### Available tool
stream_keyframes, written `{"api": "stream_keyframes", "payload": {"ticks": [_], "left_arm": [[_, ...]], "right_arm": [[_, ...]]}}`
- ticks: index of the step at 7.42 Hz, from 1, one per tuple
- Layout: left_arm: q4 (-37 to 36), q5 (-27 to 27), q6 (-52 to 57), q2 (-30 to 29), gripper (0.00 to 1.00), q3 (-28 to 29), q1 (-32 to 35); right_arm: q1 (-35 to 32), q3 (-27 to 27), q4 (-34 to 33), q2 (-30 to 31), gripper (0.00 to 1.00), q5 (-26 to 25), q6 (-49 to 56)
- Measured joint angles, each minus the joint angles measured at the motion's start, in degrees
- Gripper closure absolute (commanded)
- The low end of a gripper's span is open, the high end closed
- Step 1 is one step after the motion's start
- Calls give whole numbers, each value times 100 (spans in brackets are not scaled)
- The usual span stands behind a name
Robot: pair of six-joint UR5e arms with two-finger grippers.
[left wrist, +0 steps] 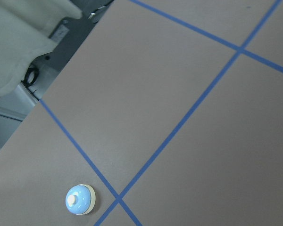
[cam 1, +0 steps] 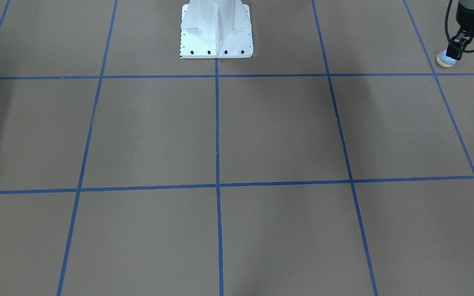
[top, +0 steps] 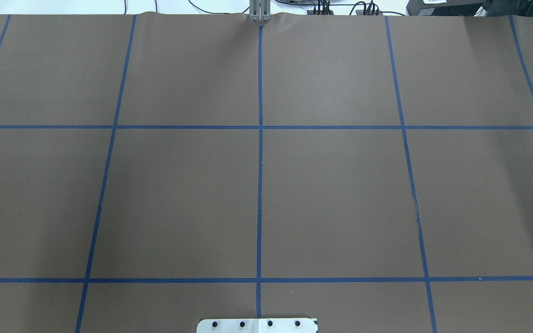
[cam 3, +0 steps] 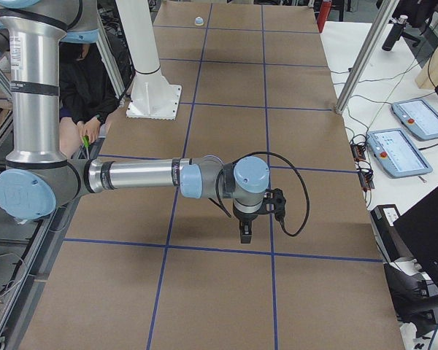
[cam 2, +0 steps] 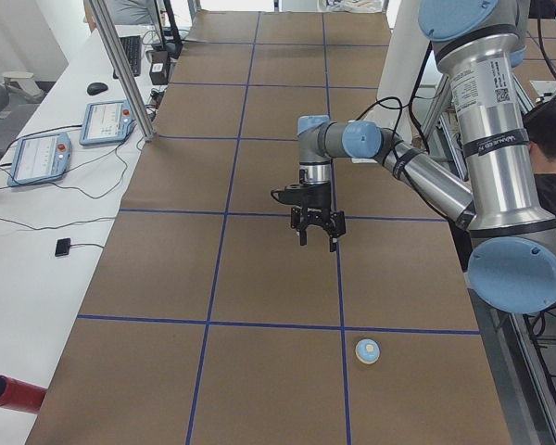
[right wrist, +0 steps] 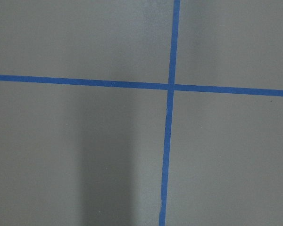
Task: Place and press bell with both arms
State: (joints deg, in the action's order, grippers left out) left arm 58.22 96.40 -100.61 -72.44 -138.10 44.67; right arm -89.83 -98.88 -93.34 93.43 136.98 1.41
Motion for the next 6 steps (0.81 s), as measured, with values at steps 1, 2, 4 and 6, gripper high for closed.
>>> {"api": "stream_keyframes", "payload": {"ticks": [1,2,4,6], "left_arm": [[-3,-64,-840,167,0,36,-451],[-3,-109,-1808,265,0,137,-1041],[46,-135,-3616,304,0,578,-2037],[66,-139,-5069,311,0,1034,-2660]], "right_arm": [[0,0,0,0,0,-6,0],[0,1,0,0,0,-19,2],[2,10,5,-19,0,-50,19],[7,11,8,-32,0,-58,20]]}}
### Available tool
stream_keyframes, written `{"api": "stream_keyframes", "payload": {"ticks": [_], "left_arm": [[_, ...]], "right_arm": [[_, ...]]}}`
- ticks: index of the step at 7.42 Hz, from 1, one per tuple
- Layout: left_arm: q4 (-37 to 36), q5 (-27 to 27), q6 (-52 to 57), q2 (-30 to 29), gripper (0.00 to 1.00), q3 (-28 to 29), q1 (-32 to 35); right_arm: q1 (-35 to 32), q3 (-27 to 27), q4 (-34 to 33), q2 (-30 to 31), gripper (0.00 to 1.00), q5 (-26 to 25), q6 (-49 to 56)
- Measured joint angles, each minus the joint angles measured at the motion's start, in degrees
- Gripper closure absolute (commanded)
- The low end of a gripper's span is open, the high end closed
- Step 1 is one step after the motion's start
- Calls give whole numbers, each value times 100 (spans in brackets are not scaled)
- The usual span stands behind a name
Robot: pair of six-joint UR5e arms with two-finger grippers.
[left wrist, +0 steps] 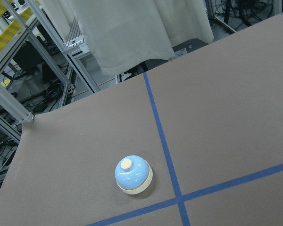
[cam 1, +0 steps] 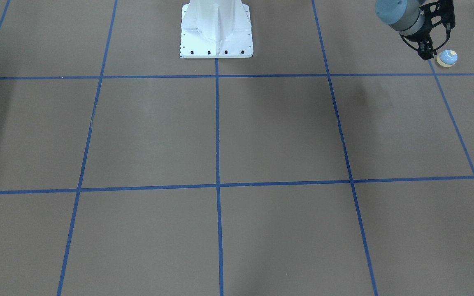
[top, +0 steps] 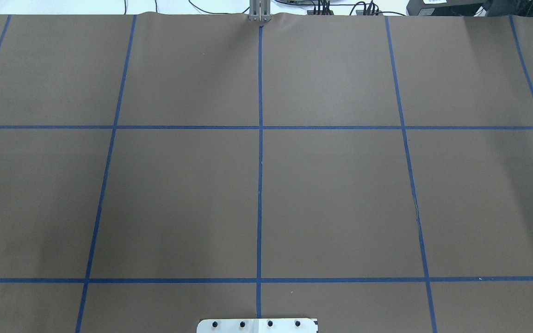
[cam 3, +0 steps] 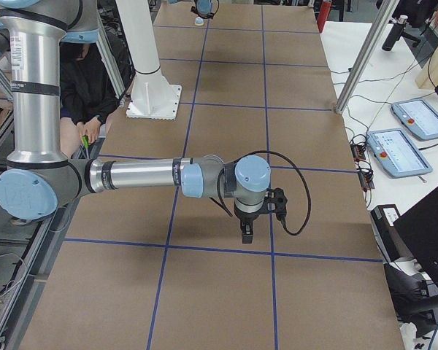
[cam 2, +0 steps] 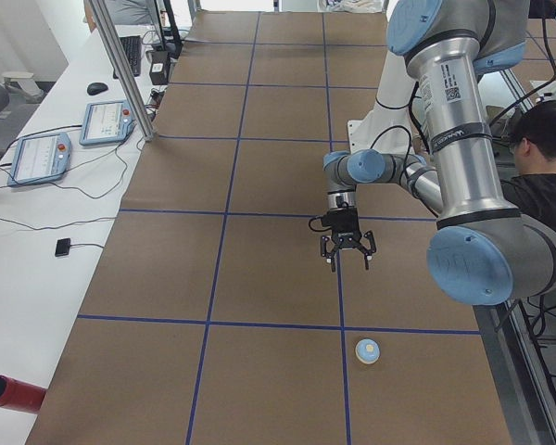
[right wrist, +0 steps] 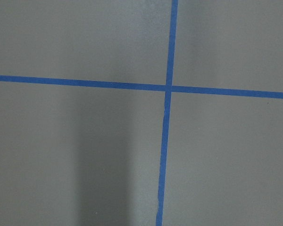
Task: Place and press bell with both arms
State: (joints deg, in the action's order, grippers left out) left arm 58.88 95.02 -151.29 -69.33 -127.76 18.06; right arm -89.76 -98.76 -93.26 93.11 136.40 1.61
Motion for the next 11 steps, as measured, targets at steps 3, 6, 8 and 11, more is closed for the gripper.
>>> {"api": "stream_keyframes", "payload": {"ticks": [3,6,8,11], "left_arm": [[114,10,-1529,15,0,739,-658],[743,12,-2027,30,0,1576,-1012],[1023,9,-2077,52,0,1949,-1110],[1634,6,-2031,167,0,2486,-1152]], "right_arm": [[1,-3,1,-6,0,1,5],[0,-8,0,-7,0,6,6],[-1,-11,0,-7,0,9,6],[-2,-17,1,-4,0,15,6]]}}
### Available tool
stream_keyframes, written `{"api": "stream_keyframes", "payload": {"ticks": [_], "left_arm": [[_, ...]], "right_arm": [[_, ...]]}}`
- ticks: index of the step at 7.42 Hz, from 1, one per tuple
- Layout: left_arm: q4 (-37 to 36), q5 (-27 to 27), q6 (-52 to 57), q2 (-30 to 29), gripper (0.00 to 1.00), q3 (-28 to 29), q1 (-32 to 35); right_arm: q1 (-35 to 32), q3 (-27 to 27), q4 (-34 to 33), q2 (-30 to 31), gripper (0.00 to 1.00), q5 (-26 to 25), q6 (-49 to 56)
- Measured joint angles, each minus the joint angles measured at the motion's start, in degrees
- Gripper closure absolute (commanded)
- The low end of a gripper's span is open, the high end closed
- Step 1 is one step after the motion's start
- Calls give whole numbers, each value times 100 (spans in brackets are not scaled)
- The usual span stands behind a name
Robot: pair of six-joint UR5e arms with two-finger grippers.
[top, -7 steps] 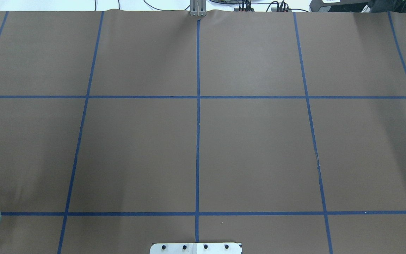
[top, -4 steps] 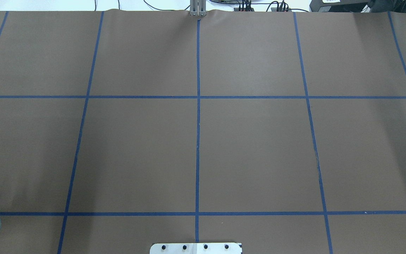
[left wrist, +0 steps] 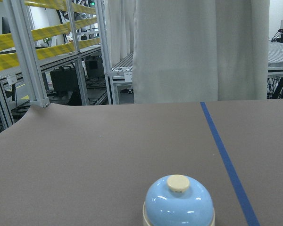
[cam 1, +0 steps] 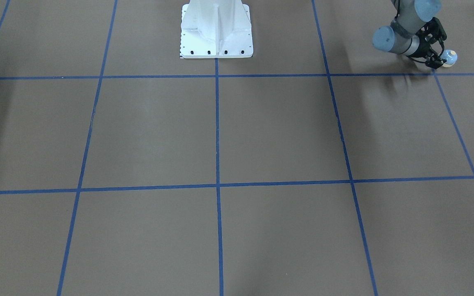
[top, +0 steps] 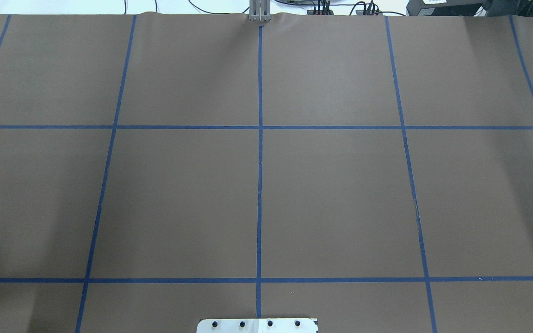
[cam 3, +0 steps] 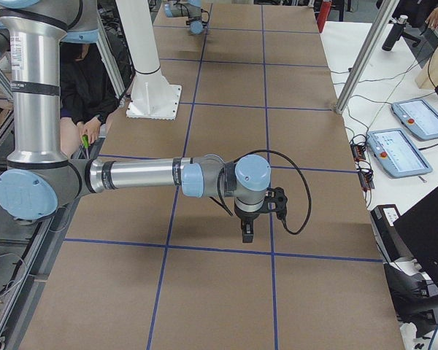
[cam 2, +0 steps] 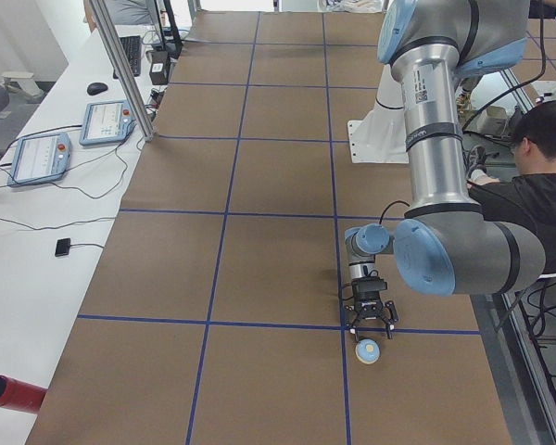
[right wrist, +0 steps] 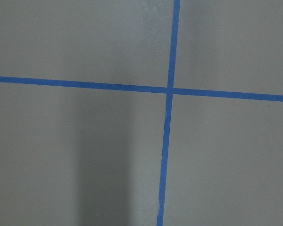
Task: Place and press bell with both arms
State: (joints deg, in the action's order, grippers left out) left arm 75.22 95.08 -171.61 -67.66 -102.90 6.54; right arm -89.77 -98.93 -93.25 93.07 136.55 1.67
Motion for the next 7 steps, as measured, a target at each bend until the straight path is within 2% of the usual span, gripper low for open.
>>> {"api": "stream_keyframes", "payload": {"ticks": [7], "left_arm": [[342,-120,190,192,0,220,-4]], "right_arm": [[-2,-3,0,-17,0,7,1]]}}
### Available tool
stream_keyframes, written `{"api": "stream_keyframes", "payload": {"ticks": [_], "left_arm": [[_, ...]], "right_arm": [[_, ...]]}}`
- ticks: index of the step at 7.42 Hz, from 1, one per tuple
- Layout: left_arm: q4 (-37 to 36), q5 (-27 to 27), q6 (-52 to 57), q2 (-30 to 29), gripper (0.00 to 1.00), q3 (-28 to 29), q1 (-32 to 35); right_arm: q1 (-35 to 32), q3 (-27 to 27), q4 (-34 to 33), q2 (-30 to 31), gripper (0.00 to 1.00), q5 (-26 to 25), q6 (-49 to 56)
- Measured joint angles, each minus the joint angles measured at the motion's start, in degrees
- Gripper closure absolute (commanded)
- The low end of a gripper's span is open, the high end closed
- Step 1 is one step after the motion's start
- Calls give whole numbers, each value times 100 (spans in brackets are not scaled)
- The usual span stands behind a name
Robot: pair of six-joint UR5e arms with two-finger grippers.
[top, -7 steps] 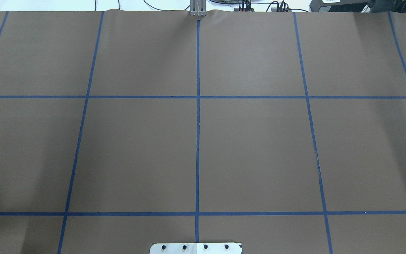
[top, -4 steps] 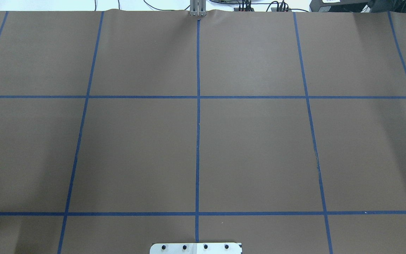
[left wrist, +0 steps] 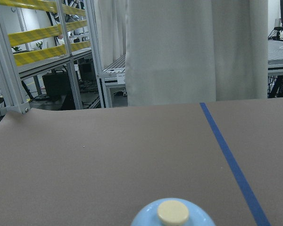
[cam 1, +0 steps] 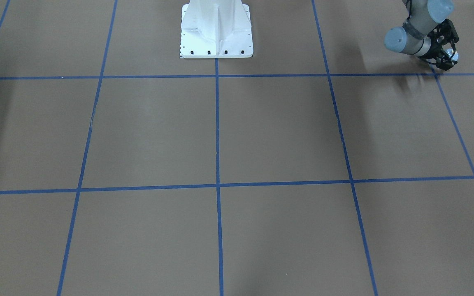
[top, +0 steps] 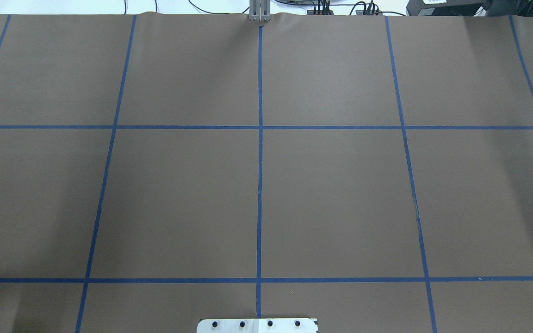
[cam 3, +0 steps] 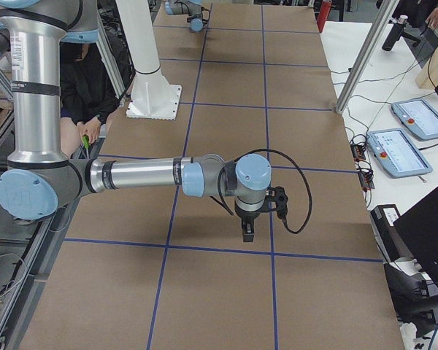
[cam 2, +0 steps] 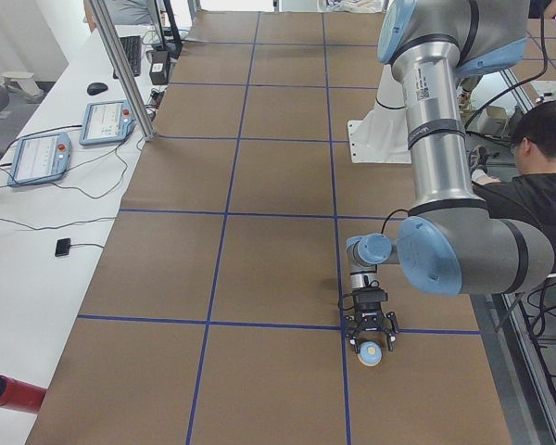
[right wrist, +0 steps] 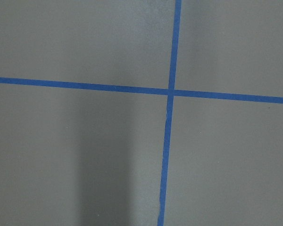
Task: Place and press bell with both arms
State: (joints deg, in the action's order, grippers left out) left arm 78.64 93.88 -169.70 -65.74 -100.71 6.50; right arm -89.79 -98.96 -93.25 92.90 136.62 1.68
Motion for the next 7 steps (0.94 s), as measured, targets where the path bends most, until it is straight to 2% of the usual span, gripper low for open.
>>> {"api": "stream_keyframes", "payload": {"ticks": [2,3,4,6,7], "left_arm": [[39,-1,7,-1,2,81,-9],[46,-1,9,-8,22,129,-18],[51,-1,11,-16,38,164,-41],[54,-1,4,-36,98,224,-95],[53,-1,-1,-33,100,240,-101]], "right_arm": [[-2,0,0,7,0,3,-1],[-3,-3,0,15,0,4,-1],[-3,-4,0,21,0,4,-1],[-3,-38,0,42,0,13,-1],[-3,-61,0,48,0,18,-1]]}}
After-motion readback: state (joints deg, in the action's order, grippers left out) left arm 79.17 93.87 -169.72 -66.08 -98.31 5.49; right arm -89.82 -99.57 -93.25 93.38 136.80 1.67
